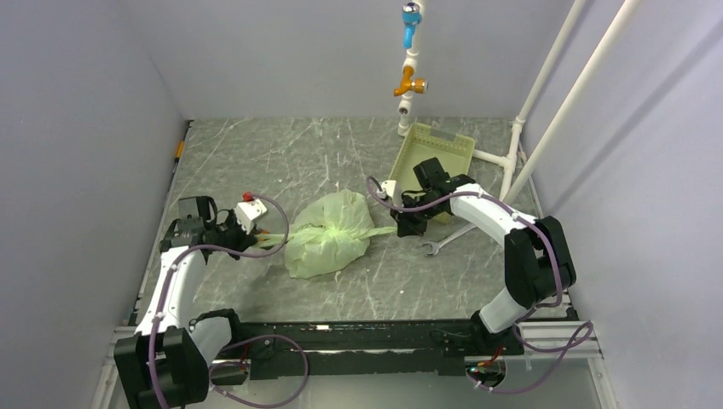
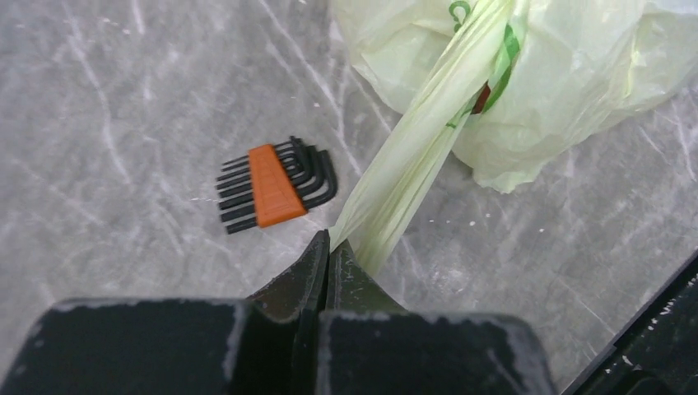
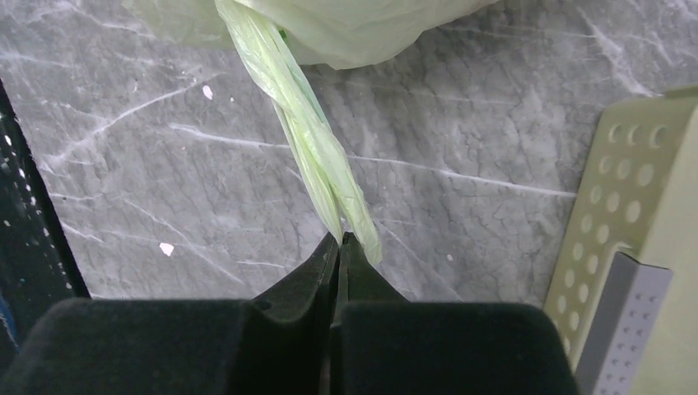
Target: Place the fake fruits into the plastic bag and tie a complex knot
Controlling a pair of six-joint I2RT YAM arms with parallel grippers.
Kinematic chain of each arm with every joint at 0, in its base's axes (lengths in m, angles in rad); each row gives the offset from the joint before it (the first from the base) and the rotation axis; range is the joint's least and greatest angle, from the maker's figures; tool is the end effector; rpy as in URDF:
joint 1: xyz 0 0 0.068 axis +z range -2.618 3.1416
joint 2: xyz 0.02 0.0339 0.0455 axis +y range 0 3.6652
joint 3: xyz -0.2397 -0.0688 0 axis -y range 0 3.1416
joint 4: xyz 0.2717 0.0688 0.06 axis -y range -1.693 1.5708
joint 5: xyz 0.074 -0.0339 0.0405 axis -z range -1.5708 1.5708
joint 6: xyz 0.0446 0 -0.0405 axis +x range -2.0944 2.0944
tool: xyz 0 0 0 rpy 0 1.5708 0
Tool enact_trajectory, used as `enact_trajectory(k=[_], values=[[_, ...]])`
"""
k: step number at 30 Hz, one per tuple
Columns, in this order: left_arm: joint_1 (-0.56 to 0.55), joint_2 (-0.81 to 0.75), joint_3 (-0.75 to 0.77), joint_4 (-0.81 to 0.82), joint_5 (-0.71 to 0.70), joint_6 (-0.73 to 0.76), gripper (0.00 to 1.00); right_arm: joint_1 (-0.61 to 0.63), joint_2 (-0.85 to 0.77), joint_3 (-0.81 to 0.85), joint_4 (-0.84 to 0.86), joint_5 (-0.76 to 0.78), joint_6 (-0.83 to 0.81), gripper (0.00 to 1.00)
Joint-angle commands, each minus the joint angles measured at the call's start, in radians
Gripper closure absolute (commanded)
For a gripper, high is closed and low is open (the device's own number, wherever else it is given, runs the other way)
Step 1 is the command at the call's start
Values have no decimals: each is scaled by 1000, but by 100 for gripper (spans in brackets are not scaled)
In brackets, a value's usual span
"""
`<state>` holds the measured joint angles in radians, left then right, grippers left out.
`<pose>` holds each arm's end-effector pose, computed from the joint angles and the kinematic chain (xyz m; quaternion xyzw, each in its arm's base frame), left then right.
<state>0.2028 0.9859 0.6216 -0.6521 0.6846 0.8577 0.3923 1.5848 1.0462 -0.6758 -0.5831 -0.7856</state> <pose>0.2212 0.0167 0.1803 0.3784 0.8283 -0.1481 0.3857 0.2920 0.1474 0.1611 -0.5660 0.7555 0.2443 0.2218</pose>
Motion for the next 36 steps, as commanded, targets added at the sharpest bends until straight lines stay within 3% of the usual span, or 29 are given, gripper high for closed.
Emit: enact_trajectory(k=[1, 6, 9, 12, 16, 18, 22, 27, 28, 29, 31, 36], values=[[-39, -3, 105, 48, -172, -51, 100, 14, -42, 82, -85, 148, 74, 100], [-43, 42, 199, -11, -124, -129, 100, 17, -37, 159, -129, 148, 69, 100], [-45, 54, 257, -87, -35, -102, 100, 16, -63, 195, -170, 102, 51, 99], [-56, 52, 277, -123, 2, -85, 98, 16, -89, 219, -191, 53, 49, 82], [-96, 54, 309, -169, 69, -74, 85, 19, -101, 257, -178, -4, 71, 60], [-134, 62, 332, -202, 107, -68, 77, 24, -95, 295, -185, -60, 79, 57], [-193, 96, 374, -250, 146, -98, 47, 50, -89, 368, -168, -113, 126, 45], [-195, 91, 428, -272, 169, -150, 20, 49, -91, 406, -143, -123, 188, 25], [-195, 79, 429, -253, 174, -172, 6, 47, -96, 405, -129, -121, 210, 21], [-196, 68, 431, -233, 179, -200, 1, 46, -103, 403, -107, -119, 230, 16], [-197, 64, 453, -203, 180, -249, 1, 38, -117, 397, -46, -111, 292, 1], [-197, 127, 602, -163, 169, -403, 1, -55, -119, 427, 114, -134, 522, 0]])
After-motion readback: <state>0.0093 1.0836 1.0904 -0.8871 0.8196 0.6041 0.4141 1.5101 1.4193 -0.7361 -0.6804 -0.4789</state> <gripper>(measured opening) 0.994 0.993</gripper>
